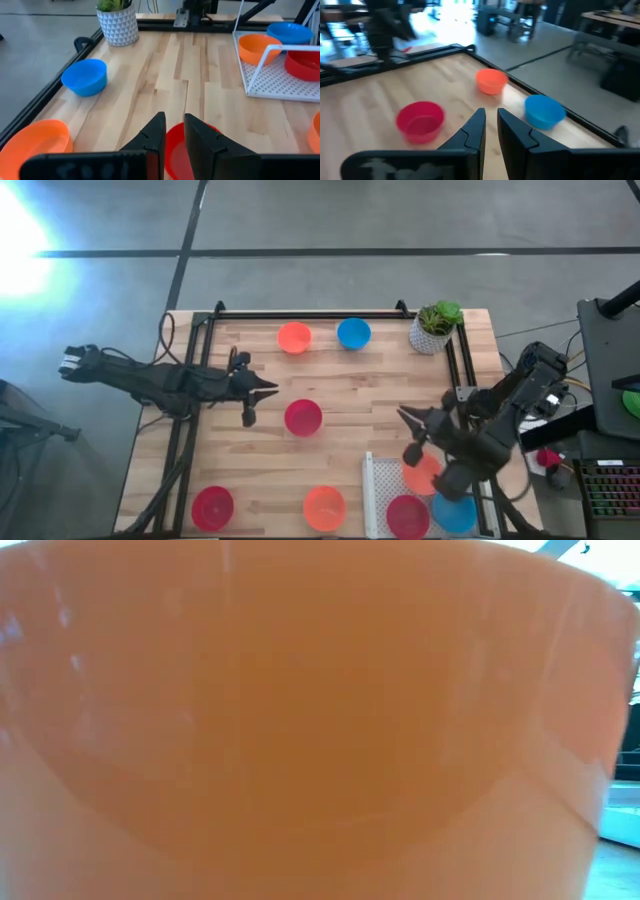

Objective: Pick & Place Mini bowls
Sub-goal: Stack the top red bowl on top of the red bowl on the shelf

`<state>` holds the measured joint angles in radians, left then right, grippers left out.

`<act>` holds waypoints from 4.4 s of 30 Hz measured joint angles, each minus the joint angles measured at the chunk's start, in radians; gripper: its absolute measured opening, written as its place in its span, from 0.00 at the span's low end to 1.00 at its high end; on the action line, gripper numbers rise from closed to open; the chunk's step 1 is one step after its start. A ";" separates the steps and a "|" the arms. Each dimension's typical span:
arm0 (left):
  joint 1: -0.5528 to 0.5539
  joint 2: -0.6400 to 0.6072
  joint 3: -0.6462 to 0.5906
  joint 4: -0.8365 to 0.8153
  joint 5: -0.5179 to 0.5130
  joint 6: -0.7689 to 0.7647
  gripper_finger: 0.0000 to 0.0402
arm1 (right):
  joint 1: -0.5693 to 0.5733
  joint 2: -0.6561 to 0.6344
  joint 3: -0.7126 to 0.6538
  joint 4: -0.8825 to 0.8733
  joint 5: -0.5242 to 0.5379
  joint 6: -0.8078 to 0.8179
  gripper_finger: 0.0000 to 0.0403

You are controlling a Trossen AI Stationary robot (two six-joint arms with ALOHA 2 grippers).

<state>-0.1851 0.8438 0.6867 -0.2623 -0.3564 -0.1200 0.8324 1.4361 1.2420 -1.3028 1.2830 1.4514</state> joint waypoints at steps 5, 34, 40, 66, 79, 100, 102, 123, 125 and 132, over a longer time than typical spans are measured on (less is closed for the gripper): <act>0.000 0.045 0.000 -0.001 0.000 0.016 0.16 | -0.069 0.000 -0.045 0.006 0.001 0.035 0.12; 0.000 0.474 0.029 -0.197 0.228 0.080 0.16 | -0.091 0.000 -0.116 0.236 0.026 -0.068 0.12; 0.000 0.577 0.029 -0.167 0.229 0.043 0.16 | -0.091 0.000 -0.117 0.241 0.021 -0.095 0.12; 0.040 0.831 0.139 0.386 0.222 0.131 0.16 | -0.091 0.000 -0.118 0.245 0.018 -0.120 0.12; 0.044 0.818 0.246 0.330 0.225 0.134 0.16 | -0.091 0.000 -0.118 0.248 -0.005 -0.117 0.12; -0.060 0.458 0.205 0.192 0.039 0.209 0.16 | -0.120 0.000 -0.120 0.267 -0.125 -0.066 0.12; -0.084 0.418 0.174 0.195 -0.001 0.213 0.16 | -0.146 0.000 -0.120 0.266 -0.174 -0.067 0.12; -0.249 0.087 -0.140 0.316 -0.248 0.147 0.16 | -0.388 0.000 -0.120 0.366 -0.504 -0.204 0.31; -0.249 0.071 -0.144 0.322 -0.248 0.147 0.16 | -0.427 0.004 -0.120 0.379 -0.582 -0.192 0.33; -0.250 0.055 -0.155 0.318 -0.248 0.147 0.16 | -0.558 0.006 -0.120 0.423 -0.767 -0.249 0.36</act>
<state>-0.4355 0.8989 0.5320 0.0560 -0.6041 0.0270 0.2742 1.4422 1.1217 -0.8801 0.5164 1.2027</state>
